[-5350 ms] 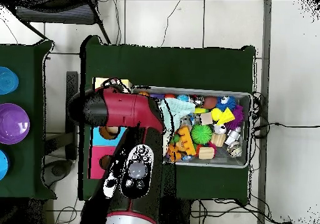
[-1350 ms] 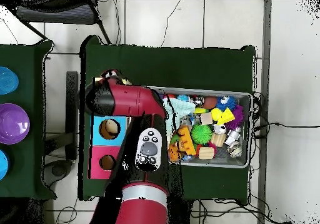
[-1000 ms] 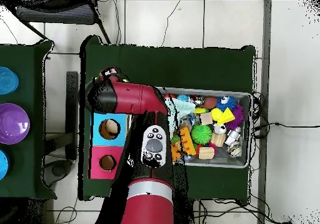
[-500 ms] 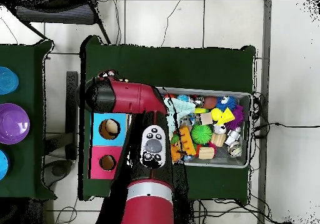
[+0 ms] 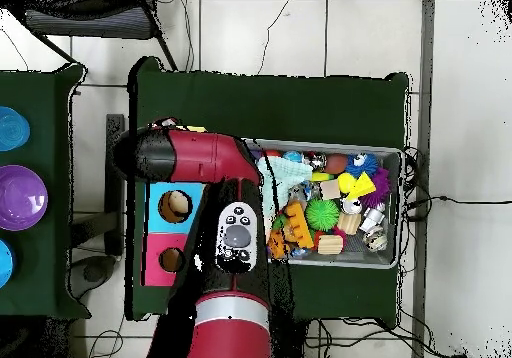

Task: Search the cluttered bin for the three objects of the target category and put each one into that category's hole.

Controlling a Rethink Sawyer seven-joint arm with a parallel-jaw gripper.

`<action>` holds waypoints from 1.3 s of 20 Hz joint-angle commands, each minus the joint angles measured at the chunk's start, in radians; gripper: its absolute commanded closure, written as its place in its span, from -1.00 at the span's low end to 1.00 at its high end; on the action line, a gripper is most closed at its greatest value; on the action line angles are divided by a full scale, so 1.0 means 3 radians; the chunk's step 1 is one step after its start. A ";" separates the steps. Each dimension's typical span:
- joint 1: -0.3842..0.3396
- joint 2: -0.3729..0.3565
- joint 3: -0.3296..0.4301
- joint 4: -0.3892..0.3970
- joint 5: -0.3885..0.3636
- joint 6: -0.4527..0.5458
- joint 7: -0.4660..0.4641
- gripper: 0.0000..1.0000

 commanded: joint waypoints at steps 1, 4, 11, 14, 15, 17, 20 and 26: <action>-0.0018 0.0116 0.0161 0.0237 -0.0083 0.0223 0.0064 1.00; -0.0031 0.0159 0.0163 0.0182 -0.0078 0.0219 0.0066 1.00; 0.0047 0.0241 0.0071 0.0057 -0.0100 0.0327 0.0135 1.00; 0.0031 0.0277 0.0093 0.0035 -0.0094 0.0413 0.0098 1.00; 0.0030 0.0280 0.0084 0.0028 -0.0102 0.0442 0.0087 1.00; 0.0016 0.0260 0.0097 0.0049 -0.0091 0.0521 0.0071 1.00; 0.0014 0.0200 0.0127 0.0116 -0.0069 0.0598 0.0060 1.00; 0.0019 0.0167 0.0114 0.0136 -0.0076 0.0695 0.0061 1.00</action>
